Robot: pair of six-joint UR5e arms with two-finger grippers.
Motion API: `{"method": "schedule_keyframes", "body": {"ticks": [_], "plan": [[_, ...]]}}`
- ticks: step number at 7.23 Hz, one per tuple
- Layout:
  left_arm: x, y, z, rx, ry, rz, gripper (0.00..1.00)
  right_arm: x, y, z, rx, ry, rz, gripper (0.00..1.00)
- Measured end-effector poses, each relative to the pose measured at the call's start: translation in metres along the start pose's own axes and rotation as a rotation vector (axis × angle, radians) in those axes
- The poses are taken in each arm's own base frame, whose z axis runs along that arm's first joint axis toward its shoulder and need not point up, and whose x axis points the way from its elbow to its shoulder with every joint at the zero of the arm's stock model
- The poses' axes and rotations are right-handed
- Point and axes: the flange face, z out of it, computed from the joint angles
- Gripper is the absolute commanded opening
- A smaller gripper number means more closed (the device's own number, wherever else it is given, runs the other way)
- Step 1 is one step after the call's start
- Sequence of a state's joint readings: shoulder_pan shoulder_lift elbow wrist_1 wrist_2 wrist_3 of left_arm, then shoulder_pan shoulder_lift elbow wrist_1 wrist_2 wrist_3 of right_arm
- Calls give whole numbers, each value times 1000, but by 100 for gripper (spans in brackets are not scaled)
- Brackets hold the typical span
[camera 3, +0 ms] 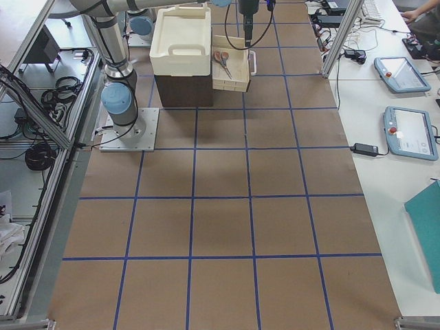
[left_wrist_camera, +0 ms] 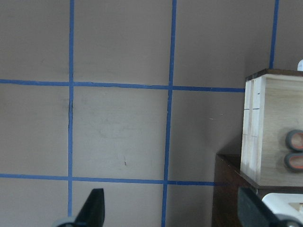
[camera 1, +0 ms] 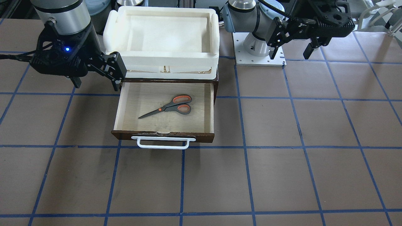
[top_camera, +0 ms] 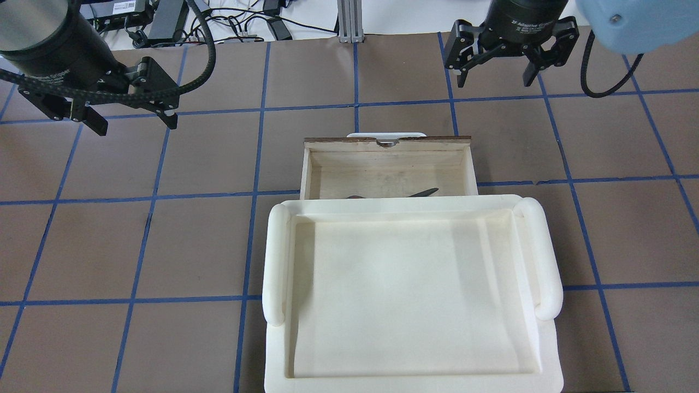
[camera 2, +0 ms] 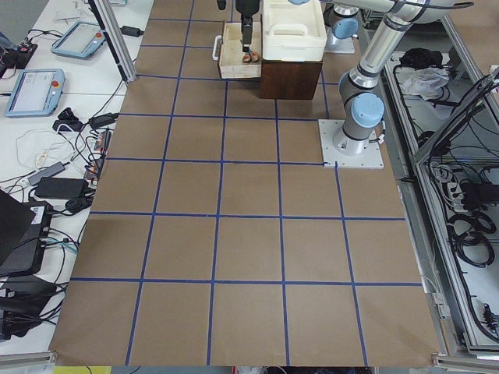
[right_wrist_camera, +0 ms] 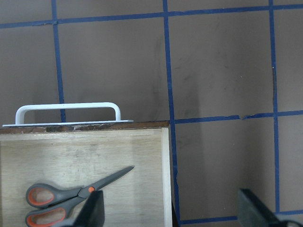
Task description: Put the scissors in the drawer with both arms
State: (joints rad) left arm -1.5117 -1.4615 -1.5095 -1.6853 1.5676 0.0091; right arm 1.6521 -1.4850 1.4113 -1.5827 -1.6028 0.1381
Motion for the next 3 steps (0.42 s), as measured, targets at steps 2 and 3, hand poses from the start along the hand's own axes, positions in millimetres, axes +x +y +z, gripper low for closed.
{"method": "schedule_keyframes", "body": {"ticks": [2,3], "plan": [[0,0,0,0,0,12,100,0,0,0,1,-1,0,100],[0,0,1,0,0,15,100,0,0,0,1,-2,0,100]]}}
